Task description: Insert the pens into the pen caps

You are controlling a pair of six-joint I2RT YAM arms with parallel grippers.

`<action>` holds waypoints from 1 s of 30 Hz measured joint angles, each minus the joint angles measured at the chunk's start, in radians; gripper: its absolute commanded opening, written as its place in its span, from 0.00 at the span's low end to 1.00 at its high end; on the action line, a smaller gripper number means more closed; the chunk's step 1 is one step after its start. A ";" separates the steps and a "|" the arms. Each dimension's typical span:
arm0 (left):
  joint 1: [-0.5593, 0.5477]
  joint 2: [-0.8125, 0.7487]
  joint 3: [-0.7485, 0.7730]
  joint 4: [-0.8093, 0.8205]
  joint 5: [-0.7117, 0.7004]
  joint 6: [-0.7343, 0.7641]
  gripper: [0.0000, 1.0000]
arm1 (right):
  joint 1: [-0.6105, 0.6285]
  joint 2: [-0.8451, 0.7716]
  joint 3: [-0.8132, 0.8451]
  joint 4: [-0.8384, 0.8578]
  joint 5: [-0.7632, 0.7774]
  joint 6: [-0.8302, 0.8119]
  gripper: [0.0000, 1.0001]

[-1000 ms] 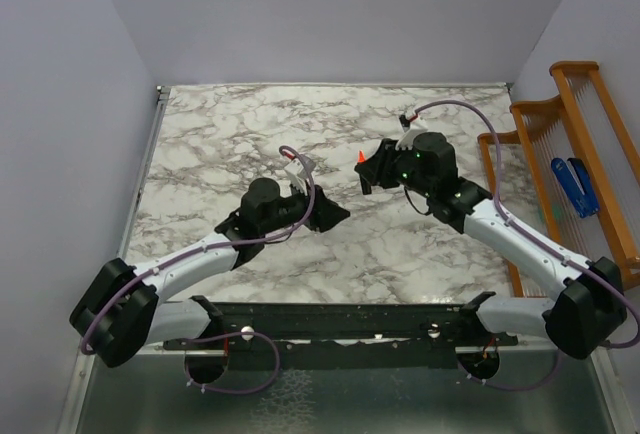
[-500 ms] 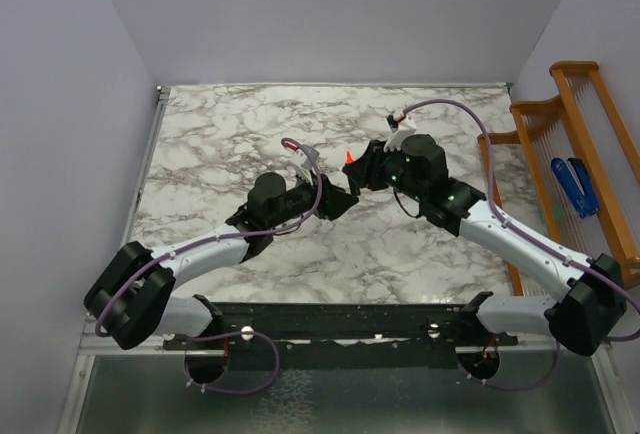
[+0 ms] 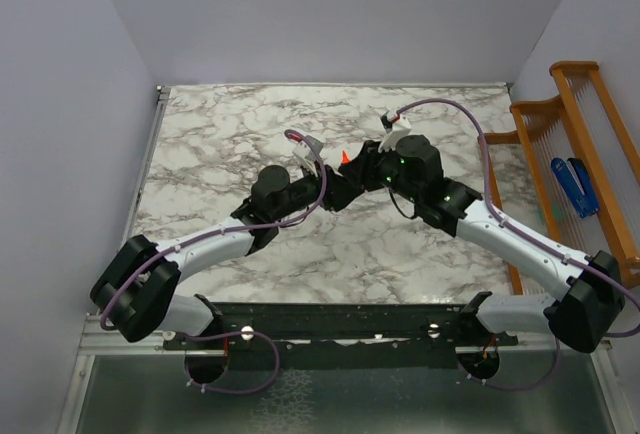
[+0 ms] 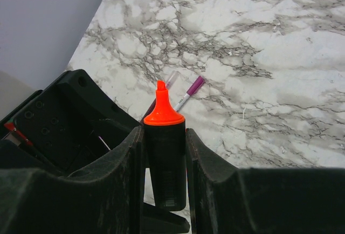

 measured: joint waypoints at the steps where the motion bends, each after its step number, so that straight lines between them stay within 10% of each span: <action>1: 0.000 0.002 0.003 0.000 0.000 0.000 0.38 | 0.002 0.000 0.000 0.000 0.002 -0.002 0.10; 5: 0.000 0.011 0.010 -0.002 -0.003 0.000 0.00 | 0.006 0.000 0.000 0.000 0.008 -0.009 0.10; 10: 0.010 0.025 0.012 -0.014 -0.021 -0.013 0.00 | 0.007 -0.003 0.002 -0.009 0.020 -0.021 0.15; 16: 0.010 0.025 0.012 -0.013 -0.020 -0.014 0.00 | 0.010 -0.004 0.013 -0.022 0.056 -0.024 0.60; 22: 0.027 0.005 0.003 -0.063 -0.005 0.002 0.00 | -0.022 -0.051 0.027 -0.058 0.134 -0.061 0.64; 30: 0.198 -0.141 -0.098 -0.148 0.068 -0.021 0.00 | -0.515 -0.089 0.006 -0.071 0.014 -0.141 0.54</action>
